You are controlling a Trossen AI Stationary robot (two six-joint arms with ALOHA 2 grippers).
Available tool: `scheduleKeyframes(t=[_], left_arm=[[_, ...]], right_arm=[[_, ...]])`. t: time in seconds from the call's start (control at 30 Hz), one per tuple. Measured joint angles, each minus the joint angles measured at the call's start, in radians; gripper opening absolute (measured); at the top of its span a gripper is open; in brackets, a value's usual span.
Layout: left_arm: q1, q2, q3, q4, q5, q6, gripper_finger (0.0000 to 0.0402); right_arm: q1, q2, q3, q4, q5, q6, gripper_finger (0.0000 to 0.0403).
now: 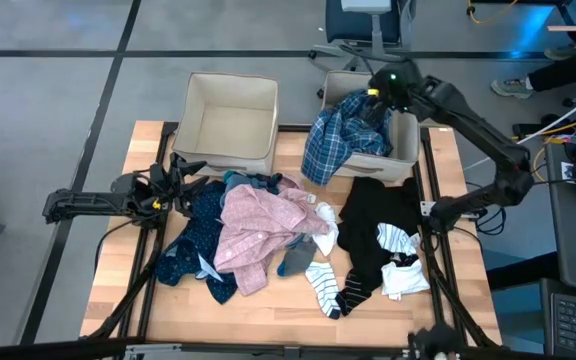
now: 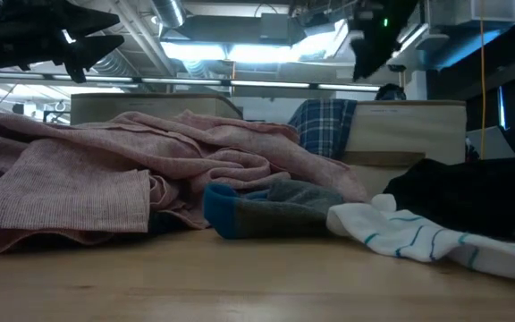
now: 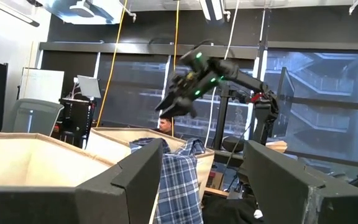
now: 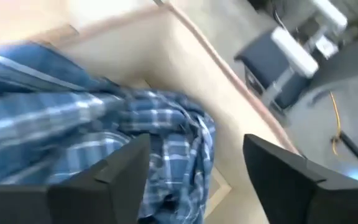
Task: Sort clothes
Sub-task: Put the blue pants into the right laundry organizer
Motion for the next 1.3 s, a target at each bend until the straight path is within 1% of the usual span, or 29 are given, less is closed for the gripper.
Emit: scheduleKeyframes(t=[0.07,0.17,0.33,0.47,0.63,0.77,0.83,1.13,1.2,1.3], left_arm=[[0.0,0.0,0.0,0.0,0.0,0.0,0.0217],[0.0,0.0,0.0,0.0,0.0,0.0,0.0217],[0.0,0.0,0.0,-0.001,0.0,0.0,0.0217],[0.0,0.001,0.0,-0.001,0.0,0.0,0.0217],[0.0,0.001,0.0,0.0,0.0,-0.002,0.0217],[0.0,0.001,0.0,0.0,0.0,-0.002,0.0217],[0.0,0.001,0.0,0.001,0.0,-0.003,0.0217],[0.0,0.001,0.0,-0.003,0.0,0.0,0.0217],[0.0,0.001,0.0,-0.004,0.0,0.0,0.0217],[0.0,0.001,0.0,-0.004,0.0,0.0,0.0217]], right_arm=[[0.06,-0.015,0.022,-0.02,-0.025,-0.003,0.0276],[0.174,-0.03,0.023,-0.029,-0.078,-0.02,0.0279],[0.365,-0.019,-0.009,-0.003,-0.081,-0.045,0.028],[0.498,-0.001,-0.089,0.077,-0.054,-0.157,0.028],[0.62,0.04,-0.204,0.2,0.033,-0.392,0.028],[0.663,0.103,-0.263,0.223,0.178,-0.515,0.028],[0.673,0.136,-0.279,0.232,0.224,-0.569,0.028],[0.655,0.269,-0.282,0.258,0.256,-0.745,0.028],[0.642,0.295,-0.282,0.264,0.288,-0.771,0.028],[0.626,0.337,-0.282,0.263,0.37,-0.8,0.0279]])
